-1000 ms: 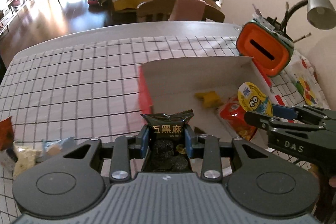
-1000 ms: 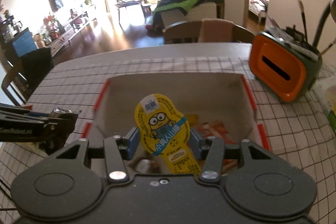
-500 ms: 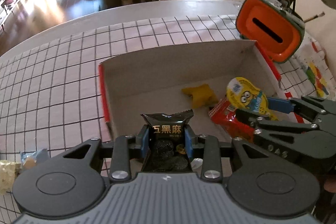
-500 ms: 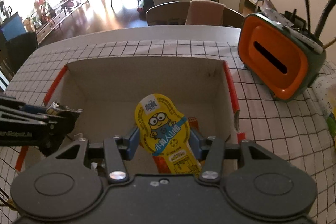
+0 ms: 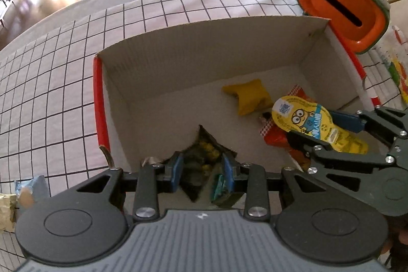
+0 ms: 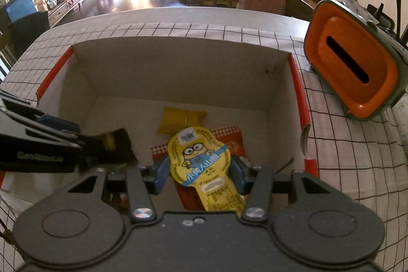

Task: Organize snacks
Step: 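Lower and release the minion bag with the right gripper while the left releases the black bag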

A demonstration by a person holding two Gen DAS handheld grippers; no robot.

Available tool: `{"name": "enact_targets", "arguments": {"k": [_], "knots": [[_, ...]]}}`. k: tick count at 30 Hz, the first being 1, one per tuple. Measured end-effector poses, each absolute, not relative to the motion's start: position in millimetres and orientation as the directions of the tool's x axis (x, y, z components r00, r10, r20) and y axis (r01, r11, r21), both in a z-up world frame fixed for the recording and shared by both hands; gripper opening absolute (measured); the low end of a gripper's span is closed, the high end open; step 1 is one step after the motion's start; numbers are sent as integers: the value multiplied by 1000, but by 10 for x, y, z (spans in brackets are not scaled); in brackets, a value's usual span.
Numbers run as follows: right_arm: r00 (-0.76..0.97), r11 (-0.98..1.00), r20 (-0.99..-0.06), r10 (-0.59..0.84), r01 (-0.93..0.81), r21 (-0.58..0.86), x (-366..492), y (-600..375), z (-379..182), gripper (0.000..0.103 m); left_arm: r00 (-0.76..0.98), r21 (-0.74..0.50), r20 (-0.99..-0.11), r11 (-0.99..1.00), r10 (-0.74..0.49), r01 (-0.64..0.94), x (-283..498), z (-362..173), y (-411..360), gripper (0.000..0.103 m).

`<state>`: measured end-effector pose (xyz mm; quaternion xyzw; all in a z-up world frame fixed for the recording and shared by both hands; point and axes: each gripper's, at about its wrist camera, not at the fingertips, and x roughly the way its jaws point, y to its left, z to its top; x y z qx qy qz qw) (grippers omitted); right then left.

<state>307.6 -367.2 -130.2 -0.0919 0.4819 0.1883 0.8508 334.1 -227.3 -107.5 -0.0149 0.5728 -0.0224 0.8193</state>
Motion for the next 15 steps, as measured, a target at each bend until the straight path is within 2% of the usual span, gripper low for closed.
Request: {"name": "enact_targets", "arguments": {"k": [15], "knots": [[457, 903, -852, 255, -428, 41, 2968, -3669, -1147, 51, 411, -62, -909, 998, -66, 23, 3137, -920, -2210, 33]]}}
